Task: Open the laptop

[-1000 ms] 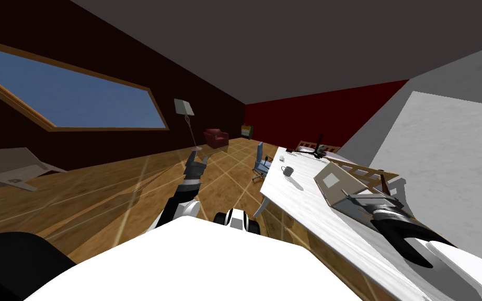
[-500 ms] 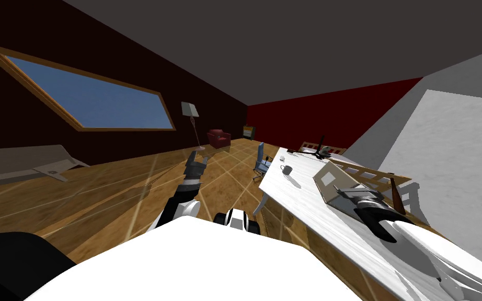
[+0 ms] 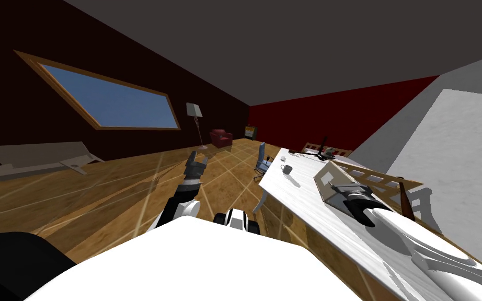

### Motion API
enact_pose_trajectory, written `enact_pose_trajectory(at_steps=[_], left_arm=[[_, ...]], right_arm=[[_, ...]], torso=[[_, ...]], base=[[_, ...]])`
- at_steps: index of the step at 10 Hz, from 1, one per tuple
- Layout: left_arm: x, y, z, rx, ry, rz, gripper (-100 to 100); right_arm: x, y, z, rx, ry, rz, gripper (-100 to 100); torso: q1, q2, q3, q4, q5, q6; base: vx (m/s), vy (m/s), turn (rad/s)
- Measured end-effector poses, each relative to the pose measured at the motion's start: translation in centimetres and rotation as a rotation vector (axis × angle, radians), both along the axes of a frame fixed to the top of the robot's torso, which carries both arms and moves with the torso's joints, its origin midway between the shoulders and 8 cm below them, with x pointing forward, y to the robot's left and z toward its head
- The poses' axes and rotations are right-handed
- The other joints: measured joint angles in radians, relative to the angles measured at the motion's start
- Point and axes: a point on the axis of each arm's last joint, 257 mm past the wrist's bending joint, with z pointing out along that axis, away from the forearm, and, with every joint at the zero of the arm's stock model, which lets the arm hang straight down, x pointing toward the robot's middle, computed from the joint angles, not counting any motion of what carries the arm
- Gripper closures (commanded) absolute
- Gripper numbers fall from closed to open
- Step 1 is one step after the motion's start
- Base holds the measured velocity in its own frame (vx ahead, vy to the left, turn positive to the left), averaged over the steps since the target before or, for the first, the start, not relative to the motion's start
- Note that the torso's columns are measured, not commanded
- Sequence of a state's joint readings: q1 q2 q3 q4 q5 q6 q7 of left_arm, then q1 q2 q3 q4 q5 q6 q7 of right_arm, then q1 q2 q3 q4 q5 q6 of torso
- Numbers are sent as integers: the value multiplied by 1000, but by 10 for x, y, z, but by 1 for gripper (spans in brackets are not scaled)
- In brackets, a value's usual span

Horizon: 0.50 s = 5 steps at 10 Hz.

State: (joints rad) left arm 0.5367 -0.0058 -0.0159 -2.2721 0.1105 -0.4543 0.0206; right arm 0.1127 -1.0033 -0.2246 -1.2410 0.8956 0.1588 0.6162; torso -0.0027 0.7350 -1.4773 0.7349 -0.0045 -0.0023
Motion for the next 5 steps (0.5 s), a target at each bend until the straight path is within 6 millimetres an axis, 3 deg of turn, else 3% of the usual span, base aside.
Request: enact_pose_trajectory(at_steps=[5], left_arm=[[0, 0, 0, 0, 0, 0, 0]], right_arm=[[18, 0, -5, 4, 17, -23, -100]], torso=[[1, 2, 1, 1, 2, 1]], base=[[-76, -21, 73]])
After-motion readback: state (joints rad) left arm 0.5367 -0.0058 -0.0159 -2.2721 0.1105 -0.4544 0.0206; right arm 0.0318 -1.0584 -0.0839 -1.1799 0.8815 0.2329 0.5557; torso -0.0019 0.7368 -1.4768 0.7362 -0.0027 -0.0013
